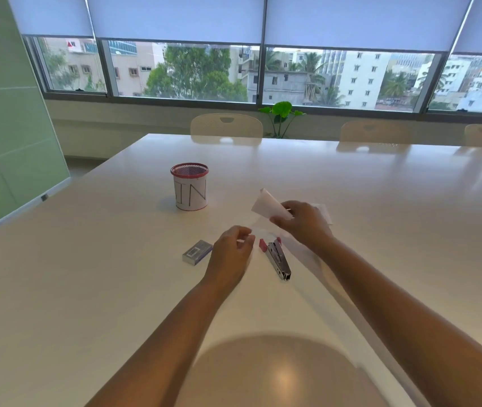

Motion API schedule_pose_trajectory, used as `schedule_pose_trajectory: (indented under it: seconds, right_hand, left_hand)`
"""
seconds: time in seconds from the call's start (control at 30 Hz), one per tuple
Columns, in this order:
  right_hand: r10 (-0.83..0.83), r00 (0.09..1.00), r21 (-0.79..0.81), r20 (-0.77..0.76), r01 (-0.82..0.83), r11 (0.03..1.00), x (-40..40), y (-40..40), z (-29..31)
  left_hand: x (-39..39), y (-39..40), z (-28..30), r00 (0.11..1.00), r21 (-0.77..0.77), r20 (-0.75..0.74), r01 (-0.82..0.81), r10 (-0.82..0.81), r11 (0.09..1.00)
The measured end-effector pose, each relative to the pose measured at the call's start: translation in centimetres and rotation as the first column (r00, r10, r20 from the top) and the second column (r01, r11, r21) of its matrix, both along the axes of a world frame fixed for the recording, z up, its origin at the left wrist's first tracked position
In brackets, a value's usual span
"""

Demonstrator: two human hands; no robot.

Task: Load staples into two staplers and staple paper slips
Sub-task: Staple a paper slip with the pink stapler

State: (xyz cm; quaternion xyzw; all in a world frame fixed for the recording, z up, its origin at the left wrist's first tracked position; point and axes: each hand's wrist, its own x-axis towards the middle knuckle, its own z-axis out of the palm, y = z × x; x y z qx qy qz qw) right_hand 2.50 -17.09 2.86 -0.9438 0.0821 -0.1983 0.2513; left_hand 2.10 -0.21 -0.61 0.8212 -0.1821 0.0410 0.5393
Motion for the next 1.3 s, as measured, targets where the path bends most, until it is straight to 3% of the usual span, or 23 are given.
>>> schedule_pose_trajectory:
  seconds: [0.07,0.13,0.23,0.3,0.37,0.67,0.83,1.07,1.3]
  right_hand:
    - [0.036,0.998,0.157,0.050,-0.043,0.987,-1.4,0.6,0.5]
    - [0.108,0.994,0.413,0.022,-0.108,0.904,-2.5,1.2,0.9]
    - [0.233,0.969,0.773,-0.086,-0.083,0.629,-3.5,2.0,0.6]
    - [0.305,0.949,0.899,-0.084,-0.060,0.434,-3.6,2.2,0.1]
    - [0.342,0.938,0.934,-0.061,-0.068,0.352,-3.6,2.4,-0.1]
    - [0.430,0.889,0.822,-0.157,-0.124,0.556,-4.0,2.4,0.2]
    - [0.312,0.945,0.754,-0.102,-0.131,0.644,-4.3,2.4,0.6]
    - [0.168,0.977,0.773,0.133,-0.208,0.600,-4.6,2.5,0.9]
    - [0.229,0.965,0.782,0.131,-0.243,0.574,-4.5,2.7,0.4]
  left_hand:
    - [0.1,0.0,0.2,1.000,-0.035,-0.020,-0.010,0.009,0.999]
    - [0.3,0.1,0.5,0.996,-0.133,-0.085,-0.009,-0.002,0.991]
    - [0.4,0.2,0.8,0.980,-0.331,-0.201,-0.058,-0.011,0.942]
    - [0.2,0.2,1.0,0.946,-0.523,-0.307,-0.073,-0.107,0.849]
    - [0.1,0.3,1.1,0.921,-0.615,-0.349,-0.084,-0.175,0.784]
    - [-0.3,0.5,1.3,0.887,-0.604,-0.430,-0.145,-0.166,0.784]
    - [-0.5,0.2,1.5,0.892,-0.554,-0.425,-0.125,-0.151,0.823]
    - [-1.0,0.1,1.9,0.865,-0.544,-0.424,-0.006,-0.268,0.839]
    - [-1.2,0.3,2.0,0.870,-0.474,-0.401,0.070,-0.286,0.878]
